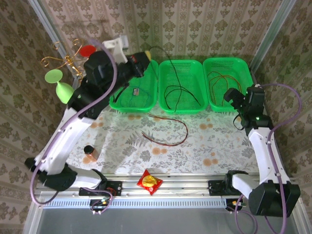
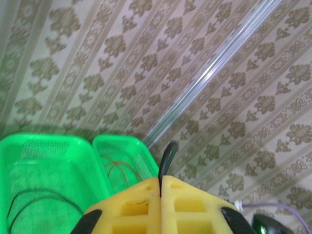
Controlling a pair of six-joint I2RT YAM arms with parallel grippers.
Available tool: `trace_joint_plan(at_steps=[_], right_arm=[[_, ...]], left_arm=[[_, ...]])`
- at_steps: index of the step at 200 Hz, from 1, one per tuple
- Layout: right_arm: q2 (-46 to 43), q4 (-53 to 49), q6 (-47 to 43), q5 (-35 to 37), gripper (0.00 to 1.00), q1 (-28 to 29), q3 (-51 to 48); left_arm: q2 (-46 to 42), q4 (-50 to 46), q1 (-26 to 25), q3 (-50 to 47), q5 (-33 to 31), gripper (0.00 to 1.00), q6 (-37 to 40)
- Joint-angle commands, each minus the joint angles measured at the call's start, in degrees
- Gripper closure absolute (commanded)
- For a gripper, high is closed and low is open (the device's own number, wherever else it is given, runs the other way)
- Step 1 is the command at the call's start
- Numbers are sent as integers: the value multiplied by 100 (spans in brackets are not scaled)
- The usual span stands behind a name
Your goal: Untangle the cables
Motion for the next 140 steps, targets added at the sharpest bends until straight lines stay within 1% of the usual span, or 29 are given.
trace_joint_plan(at_steps=[1, 32, 59, 71, 78, 91, 127, 140], right_arm=[[-238, -128, 89, -145, 0, -9, -124], [-504, -212, 98, -186, 0, -5, -238], [-680, -363, 38, -218, 0, -10, -213], [-755, -405, -14, -236, 0, -18, -183], [-812, -466, -66, -224, 0, -14, -158], [-900, -556, -166, -223, 0, -18, -120], [-1199, -704, -276, -197, 0, -16, -144], [-1297, -714, -246, -167, 0, -14, -171]], left_arm=[[707, 214, -18, 946, 114, 100, 476], [1991, -46, 122, 2468, 165, 100, 525], [3267, -737, 190, 4210, 217, 100, 690], [3701, -1001, 246, 4714, 185, 100, 762], [3849, -1058, 287, 4788, 135, 100, 790], [3989, -1056, 382, 4643, 81, 100, 831], [4151, -1046, 488, 3531, -282, 100, 1063], [4339, -1244, 476, 3327, -389, 100, 1206]])
